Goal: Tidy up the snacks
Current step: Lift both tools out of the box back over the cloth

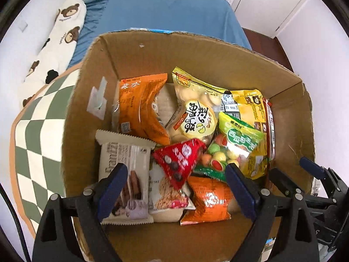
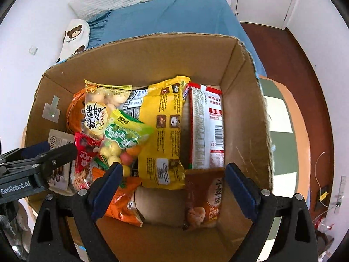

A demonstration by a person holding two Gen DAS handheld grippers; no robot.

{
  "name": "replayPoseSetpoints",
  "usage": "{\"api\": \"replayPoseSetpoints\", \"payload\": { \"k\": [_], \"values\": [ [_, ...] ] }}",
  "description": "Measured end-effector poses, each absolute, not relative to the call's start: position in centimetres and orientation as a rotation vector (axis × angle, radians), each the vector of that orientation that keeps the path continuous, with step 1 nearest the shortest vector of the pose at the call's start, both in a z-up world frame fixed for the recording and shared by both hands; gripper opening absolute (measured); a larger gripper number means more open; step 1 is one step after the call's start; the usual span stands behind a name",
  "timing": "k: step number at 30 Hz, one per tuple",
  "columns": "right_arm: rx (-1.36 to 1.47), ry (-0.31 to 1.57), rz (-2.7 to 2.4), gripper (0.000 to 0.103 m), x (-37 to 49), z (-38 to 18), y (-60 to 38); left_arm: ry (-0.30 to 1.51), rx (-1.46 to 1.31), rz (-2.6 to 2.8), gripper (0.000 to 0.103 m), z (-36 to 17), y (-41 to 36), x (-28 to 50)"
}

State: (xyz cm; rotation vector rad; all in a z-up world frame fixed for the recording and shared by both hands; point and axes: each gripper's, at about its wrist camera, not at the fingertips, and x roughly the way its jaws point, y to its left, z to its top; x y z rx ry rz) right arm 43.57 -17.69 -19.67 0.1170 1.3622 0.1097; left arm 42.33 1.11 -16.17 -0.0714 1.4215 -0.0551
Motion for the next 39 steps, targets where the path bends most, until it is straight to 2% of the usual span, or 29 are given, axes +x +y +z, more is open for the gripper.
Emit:
{"api": "replayPoseSetpoints", "payload": {
  "k": [8,19,33,39],
  "values": [
    [0.129,1.281,0.096,0.096,40.5,-16.7,-18.2,1.298,-0.062,-0.05,0.091,-12.1,0.8,38.5],
    [0.083,1.126,0.105,0.096,33.7,-9.9,-18.2,1.133,-0.013,-0.057,0.091,-6.1,0.8,31.5],
    [0.089,0.988,0.132,0.096,24.5,-3.5,-17.5,0.998,0.0,-0.039,0.091,-2.2,0.7,23.1],
    [0.163,1.011,0.172,0.096,22.7,-3.4,-17.9,1.025,-0.013,-0.029,0.091,-3.6,0.3,21.8]
  ]
}}
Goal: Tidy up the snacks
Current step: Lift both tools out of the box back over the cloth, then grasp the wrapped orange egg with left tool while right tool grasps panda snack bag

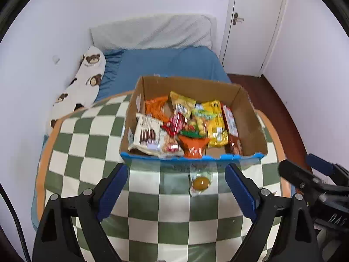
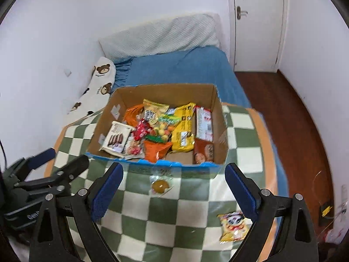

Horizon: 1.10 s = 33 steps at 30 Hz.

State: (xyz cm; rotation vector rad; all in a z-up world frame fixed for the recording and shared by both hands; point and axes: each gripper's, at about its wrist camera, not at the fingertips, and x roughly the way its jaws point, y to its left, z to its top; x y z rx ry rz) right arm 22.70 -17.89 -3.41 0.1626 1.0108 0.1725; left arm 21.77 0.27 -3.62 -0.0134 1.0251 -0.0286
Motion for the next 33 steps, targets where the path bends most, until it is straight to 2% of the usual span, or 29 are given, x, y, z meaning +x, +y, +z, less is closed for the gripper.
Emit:
{"api": "replayPoseSetpoints", "payload": {
  "k": [4,9,15,17,21,25,27,29,31,33],
  "values": [
    [0.266,1.088,0.12,0.096,22.2,-7.0,-21.2,1.087,0.014,-0.013,0.091,-6.7,-0.4,21.7],
    [0.322,1.225,0.034,0.074,21.6,-13.9,-25.6,1.21,0.054,-0.03,0.091,-12.4,-1.7,22.4],
    [0.357,1.39,-0.047,0.075,20.7,-22.3,-29.3,1.338,0.118,-0.085,0.091,-18.1,-4.3,24.3],
    [0.358,1.439,-0.055,0.08,20.5,-24.6,-29.7,1.382,0.125,-0.108,0.091,-19.8,-5.1,25.3],
    [0.337,1.47,-0.067,0.086,20.2,-26.9,-30.0,1.457,0.134,-0.14,0.091,-22.9,-6.5,27.5],
    [0.32,1.487,-0.078,0.087,20.1,-28.2,-30.1,1.496,0.147,-0.163,0.091,-25.2,-8.1,28.9],
    [0.314,1.499,-0.079,0.087,20.1,-28.9,-30.0,1.497,0.161,-0.162,0.086,-26.1,-8.7,29.0],
    [0.301,1.509,-0.078,0.087,20.2,-29.5,-29.8,1.485,0.175,-0.162,0.063,-26.4,-9.2,29.0],
    [0.296,1.515,-0.08,0.086,20.3,-30.0,-29.6,1.477,0.193,-0.155,0.059,-26.6,-9.5,28.7],
    [0.297,1.516,-0.073,0.07,20.4,-30.5,-29.4,1.467,0.197,-0.16,0.056,-26.6,-9.5,28.2]
  ]
}}
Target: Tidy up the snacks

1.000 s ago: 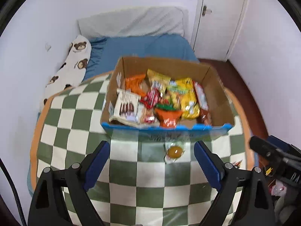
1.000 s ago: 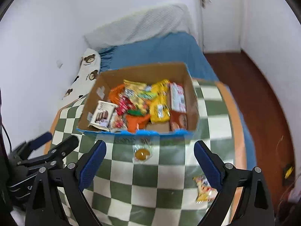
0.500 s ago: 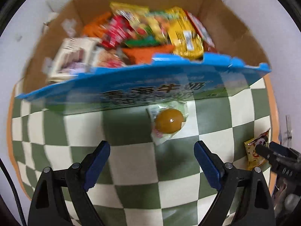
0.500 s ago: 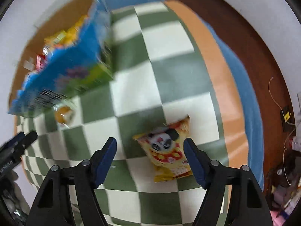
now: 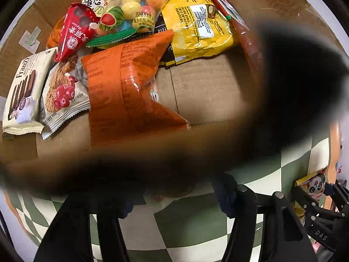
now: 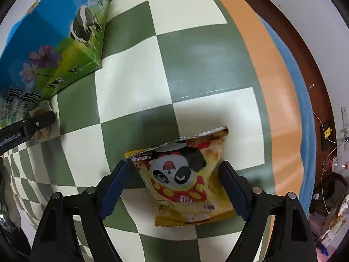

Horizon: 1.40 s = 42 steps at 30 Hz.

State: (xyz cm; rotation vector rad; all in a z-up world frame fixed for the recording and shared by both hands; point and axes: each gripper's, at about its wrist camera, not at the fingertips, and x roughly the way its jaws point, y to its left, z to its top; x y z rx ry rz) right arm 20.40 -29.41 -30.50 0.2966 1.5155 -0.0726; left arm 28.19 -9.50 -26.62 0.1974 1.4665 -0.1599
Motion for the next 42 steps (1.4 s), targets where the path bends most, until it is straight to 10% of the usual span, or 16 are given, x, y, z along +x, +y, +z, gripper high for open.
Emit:
{"api": "replayPoseSetpoints", "payload": {
  "k": [34,42],
  "values": [
    [0.103,1.662,0.216,0.08,17.1,-31.1,-13.6,1.699,-0.175,-0.112,0.056,-31.6,2.9,13.1],
    [0.055,1.603,0.159,0.061,16.7,-30.7,-13.2,1.677,-0.12,-0.079,0.052,-29.8,0.5,13.4]
  ]
}}
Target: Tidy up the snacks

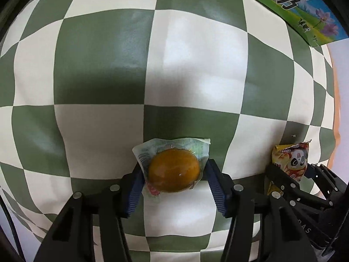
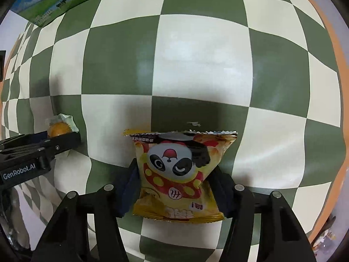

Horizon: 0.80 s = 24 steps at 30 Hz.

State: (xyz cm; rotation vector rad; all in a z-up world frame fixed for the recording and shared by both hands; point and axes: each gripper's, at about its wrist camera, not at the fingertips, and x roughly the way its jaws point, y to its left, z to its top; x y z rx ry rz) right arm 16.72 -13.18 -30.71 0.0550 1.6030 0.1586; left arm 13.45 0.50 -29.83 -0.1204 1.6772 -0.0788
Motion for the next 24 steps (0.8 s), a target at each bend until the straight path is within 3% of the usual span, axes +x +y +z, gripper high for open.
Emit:
{"api": "replayPoseSetpoints", "payload": {
  "k": [9,12,17,22,24],
  "values": [
    [0.188,1.569,0.19,0.054,16.9,-28.4,-15.1,1.683,-0.189,-0.103,0.045,-28.0,1.1,13.0],
    [0.19,1.565,0.197,0.054,17.2,-27.7,-15.2,1.714,-0.176,-0.133,0.052,-29.1,0.8,13.2],
    [0.2,1.581,0.201,0.054,17.4,-27.7,-15.2,1.698,-0.075,-0.16,0.053,-27.6,-0.7,13.0],
    [0.224,1.58,0.209,0.054,16.8,-28.2,-15.5,1.575,0.117,-0.26,0.07,-24.5,-3.3,12.3],
    [0.231,1.585,0.209,0.054,17.1,-28.4,-15.6,1.561,0.254,-0.307,0.07,-24.9,-4.8,12.1]
  ]
}}
